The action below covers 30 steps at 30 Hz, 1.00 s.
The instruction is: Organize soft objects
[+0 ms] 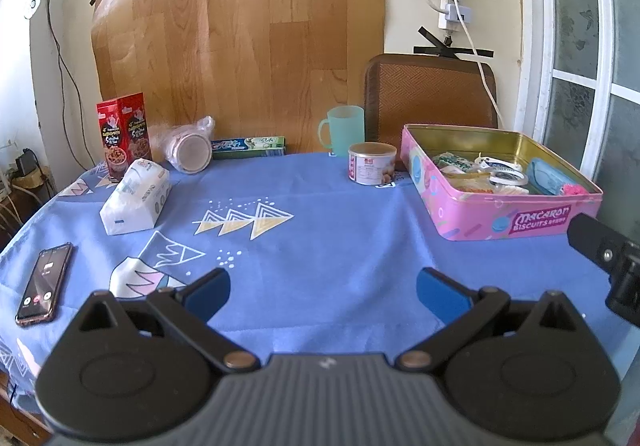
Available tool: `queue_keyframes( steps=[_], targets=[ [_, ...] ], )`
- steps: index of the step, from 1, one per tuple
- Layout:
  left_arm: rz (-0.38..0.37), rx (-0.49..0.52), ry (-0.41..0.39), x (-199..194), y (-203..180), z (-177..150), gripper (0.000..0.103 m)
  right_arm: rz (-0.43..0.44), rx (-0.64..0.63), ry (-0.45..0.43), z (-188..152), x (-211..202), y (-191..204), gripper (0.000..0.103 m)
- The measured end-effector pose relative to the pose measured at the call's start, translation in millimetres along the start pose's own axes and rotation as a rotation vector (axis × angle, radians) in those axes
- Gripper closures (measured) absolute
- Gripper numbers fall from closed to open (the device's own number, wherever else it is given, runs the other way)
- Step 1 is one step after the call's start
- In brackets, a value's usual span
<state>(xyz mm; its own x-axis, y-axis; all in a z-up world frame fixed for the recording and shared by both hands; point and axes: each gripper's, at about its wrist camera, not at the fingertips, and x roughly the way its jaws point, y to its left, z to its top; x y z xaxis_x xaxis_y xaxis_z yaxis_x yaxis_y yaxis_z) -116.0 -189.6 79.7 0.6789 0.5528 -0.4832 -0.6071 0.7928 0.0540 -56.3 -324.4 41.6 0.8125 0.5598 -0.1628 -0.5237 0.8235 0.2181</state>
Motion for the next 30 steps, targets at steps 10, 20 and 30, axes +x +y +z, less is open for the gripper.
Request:
queue_keyframes(
  steps=[10, 20, 30],
  targets=[
    [-0.004, 0.019, -0.014, -2.4, -3.9, 0.2, 0.000, -0.001, 0.004, 0.002, -0.4, -0.1, 1.1, 0.000],
    [-0.010, 0.024, -0.009, -1.1, -3.1, -1.1, 0.000, -0.004, 0.009, 0.007, -1.1, 0.3, 1.4, 0.000],
    [-0.019, 0.026, 0.003, 0.8, -3.0, -1.6, 0.000, -0.003, 0.009, 0.007, -1.7, 0.8, 1.1, 0.000]
  ],
)
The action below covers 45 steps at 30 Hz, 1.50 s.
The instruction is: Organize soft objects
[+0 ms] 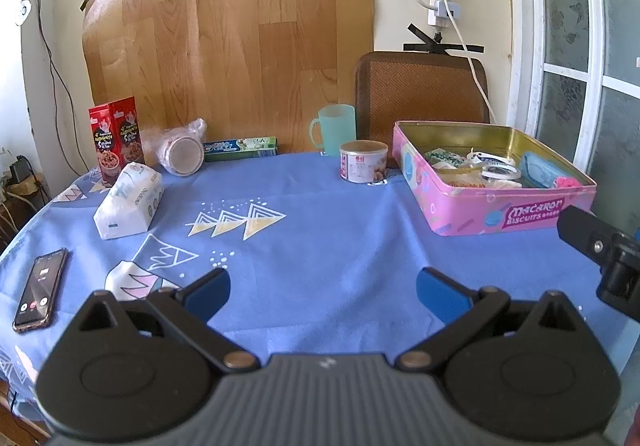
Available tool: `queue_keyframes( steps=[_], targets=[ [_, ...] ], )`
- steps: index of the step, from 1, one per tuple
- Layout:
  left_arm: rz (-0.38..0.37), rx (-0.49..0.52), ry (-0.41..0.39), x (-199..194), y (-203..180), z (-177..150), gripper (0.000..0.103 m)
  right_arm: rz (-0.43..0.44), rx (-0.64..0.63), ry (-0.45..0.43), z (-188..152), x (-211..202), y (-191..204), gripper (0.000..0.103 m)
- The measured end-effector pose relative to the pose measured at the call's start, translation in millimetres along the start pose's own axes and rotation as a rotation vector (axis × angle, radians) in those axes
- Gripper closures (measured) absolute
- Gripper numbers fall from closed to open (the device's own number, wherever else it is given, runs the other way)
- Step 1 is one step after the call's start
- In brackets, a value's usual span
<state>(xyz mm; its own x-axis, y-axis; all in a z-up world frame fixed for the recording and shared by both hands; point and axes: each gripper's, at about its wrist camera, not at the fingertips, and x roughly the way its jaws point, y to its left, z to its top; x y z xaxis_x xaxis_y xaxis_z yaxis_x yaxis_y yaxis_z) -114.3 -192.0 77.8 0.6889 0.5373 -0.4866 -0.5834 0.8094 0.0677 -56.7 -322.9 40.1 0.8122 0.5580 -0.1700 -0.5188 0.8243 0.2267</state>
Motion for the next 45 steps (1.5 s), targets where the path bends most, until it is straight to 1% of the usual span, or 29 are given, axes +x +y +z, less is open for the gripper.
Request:
queue_keyframes(
  steps=[13, 18, 22, 28, 32, 35, 39, 45],
  targets=[
    [-0.010, -0.006, 0.009, 1, 3, 2, 0.000, -0.004, 0.003, -0.007, 0, 0, 0, 0.000],
    [-0.027, -0.030, -0.035, -7, 6, 4, 0.000, -0.005, -0.001, -0.019, 1, -1, 0, 0.000],
    [-0.025, -0.060, -0.071, -13, 9, 5, 0.000, -0.007, 0.003, -0.015, 1, -1, 1, 0.000],
    [-0.022, -0.059, -0.083, -15, 9, 5, 0.000, -0.009, -0.001, -0.020, 1, -3, 3, 0.000],
    [-0.020, -0.061, -0.105, -20, 9, 4, 0.000, -0.009, -0.001, -0.019, 2, -3, 2, 0.000],
    [-0.012, -0.063, -0.130, -26, 10, 0, 0.000, -0.011, -0.004, -0.024, 2, -3, 3, 0.000],
    [-0.001, -0.092, -0.167, -35, 15, -8, 0.000, -0.010, -0.010, -0.029, 2, -3, 3, 0.000],
    [0.007, -0.118, -0.178, -42, 23, -16, 0.000, -0.007, -0.017, -0.027, 2, -4, 6, 0.000]
  ],
)
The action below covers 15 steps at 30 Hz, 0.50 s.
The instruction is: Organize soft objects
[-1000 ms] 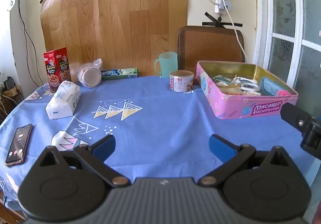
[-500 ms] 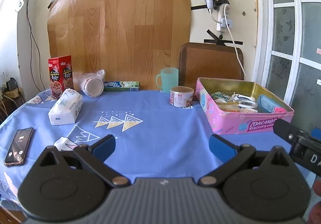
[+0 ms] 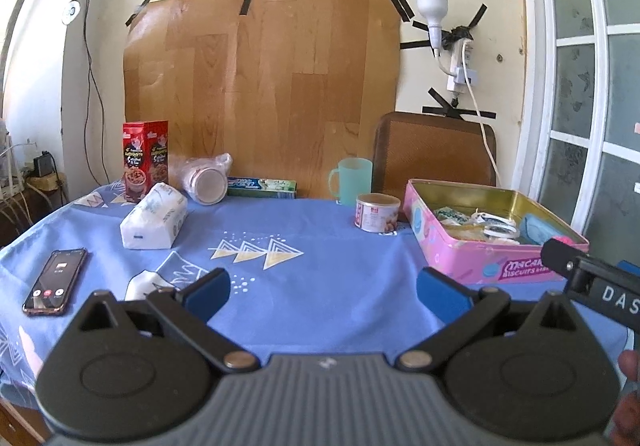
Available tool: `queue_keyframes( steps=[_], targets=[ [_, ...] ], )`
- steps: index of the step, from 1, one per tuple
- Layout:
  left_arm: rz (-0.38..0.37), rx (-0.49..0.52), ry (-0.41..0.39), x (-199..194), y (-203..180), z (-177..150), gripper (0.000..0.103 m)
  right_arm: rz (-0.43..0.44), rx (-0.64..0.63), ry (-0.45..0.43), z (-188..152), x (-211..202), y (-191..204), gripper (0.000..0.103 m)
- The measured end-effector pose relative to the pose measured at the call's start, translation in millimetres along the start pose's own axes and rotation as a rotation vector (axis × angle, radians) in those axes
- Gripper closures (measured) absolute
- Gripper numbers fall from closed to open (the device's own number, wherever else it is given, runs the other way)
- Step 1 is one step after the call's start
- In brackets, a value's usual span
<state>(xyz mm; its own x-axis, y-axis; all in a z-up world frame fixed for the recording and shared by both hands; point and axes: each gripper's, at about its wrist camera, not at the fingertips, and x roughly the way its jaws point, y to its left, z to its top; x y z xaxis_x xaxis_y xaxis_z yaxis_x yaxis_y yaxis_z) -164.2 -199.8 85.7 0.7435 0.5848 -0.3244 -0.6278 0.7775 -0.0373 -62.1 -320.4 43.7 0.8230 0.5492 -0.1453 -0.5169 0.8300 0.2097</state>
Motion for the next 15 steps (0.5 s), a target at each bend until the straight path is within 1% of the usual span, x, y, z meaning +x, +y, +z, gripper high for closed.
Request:
queue_keyframes(
  steps=[5, 7, 15],
  targets=[
    [-0.011, -0.002, -0.020, -6.2, 3.1, -3.1, 0.000, 0.005, -0.008, -0.002, 0.2, -0.8, 1.6, 0.000],
    [-0.025, -0.008, -0.013, -6.4, 4.4, -3.6, 0.000, 0.006, -0.010, -0.002, 0.3, -0.6, 1.5, 0.000],
    [-0.030, 0.000, 0.033, -0.5, 3.7, -3.7, 0.000, 0.006, -0.008, -0.005, 0.9, 0.6, 0.9, 0.000]
  ],
)
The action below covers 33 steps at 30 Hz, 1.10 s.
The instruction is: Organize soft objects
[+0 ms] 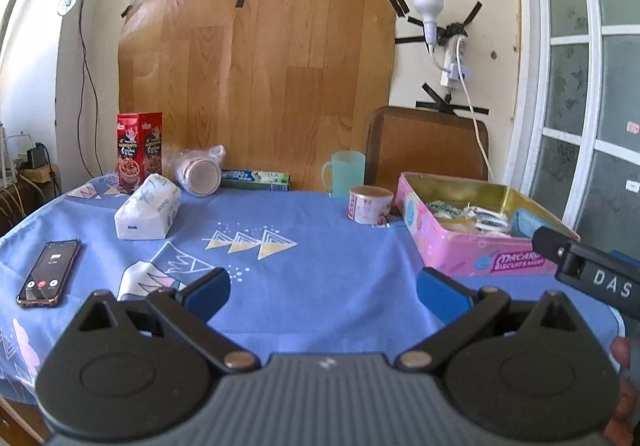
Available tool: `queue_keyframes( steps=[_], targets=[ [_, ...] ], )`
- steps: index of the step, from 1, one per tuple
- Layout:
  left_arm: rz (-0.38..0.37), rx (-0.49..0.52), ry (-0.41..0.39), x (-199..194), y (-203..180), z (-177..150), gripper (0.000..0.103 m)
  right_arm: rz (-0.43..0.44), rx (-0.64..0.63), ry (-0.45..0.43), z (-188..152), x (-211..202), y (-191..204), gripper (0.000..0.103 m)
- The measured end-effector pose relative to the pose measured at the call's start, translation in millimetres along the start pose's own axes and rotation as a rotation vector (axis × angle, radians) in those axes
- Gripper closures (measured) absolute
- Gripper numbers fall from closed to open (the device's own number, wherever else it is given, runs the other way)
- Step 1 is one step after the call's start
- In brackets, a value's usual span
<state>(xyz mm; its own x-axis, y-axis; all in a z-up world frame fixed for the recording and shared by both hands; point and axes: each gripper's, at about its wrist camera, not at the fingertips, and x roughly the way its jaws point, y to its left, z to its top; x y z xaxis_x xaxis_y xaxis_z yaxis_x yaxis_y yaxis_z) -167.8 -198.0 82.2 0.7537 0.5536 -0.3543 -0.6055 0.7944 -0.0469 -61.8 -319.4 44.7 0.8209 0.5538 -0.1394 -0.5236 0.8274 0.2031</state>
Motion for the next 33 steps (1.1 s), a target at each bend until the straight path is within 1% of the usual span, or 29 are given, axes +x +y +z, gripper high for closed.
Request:
queue_keyframes(
  steps=[5, 13, 18, 22, 24, 26, 29, 30, 32, 33],
  targets=[
    [-0.024, 0.016, 0.031, 3, -1, 0, 0.000, 0.000, 0.002, -0.002, 0, -1, 0, 0.000],
    [0.009, -0.012, 0.043, 10, 4, 10, 0.000, -0.010, 0.010, -0.006, 1, -1, -4, 0.000],
    [0.035, 0.064, 0.016, 16, -7, 37, 0.000, 0.000, 0.019, 0.010, 13, -1, -13, 0.000],
    [0.006, 0.087, 0.008, 10, -21, 67, 0.000, 0.048, -0.019, 0.055, 27, -5, -12, 0.000],
    [0.014, 0.109, -0.012, 8, -32, 74, 0.000, 0.061, -0.025, 0.053, 28, -11, -12, 0.000],
    [0.022, 0.124, -0.019, 8, -43, 72, 0.000, 0.069, -0.014, 0.048, 26, -15, -13, 0.000],
    [-0.020, 0.116, -0.003, 8, -52, 56, 0.000, 0.067, 0.008, 0.056, 17, -13, -14, 0.000],
    [-0.028, 0.127, -0.003, 8, -55, 49, 0.000, 0.062, 0.010, 0.066, 13, -11, -15, 0.000],
    [0.010, 0.154, -0.018, 7, -59, 39, 0.000, 0.063, 0.002, 0.097, 8, -5, -14, 0.000],
    [0.015, 0.166, -0.016, 7, -59, 39, 0.000, 0.057, 0.005, 0.109, 6, -3, -15, 0.000]
  ],
)
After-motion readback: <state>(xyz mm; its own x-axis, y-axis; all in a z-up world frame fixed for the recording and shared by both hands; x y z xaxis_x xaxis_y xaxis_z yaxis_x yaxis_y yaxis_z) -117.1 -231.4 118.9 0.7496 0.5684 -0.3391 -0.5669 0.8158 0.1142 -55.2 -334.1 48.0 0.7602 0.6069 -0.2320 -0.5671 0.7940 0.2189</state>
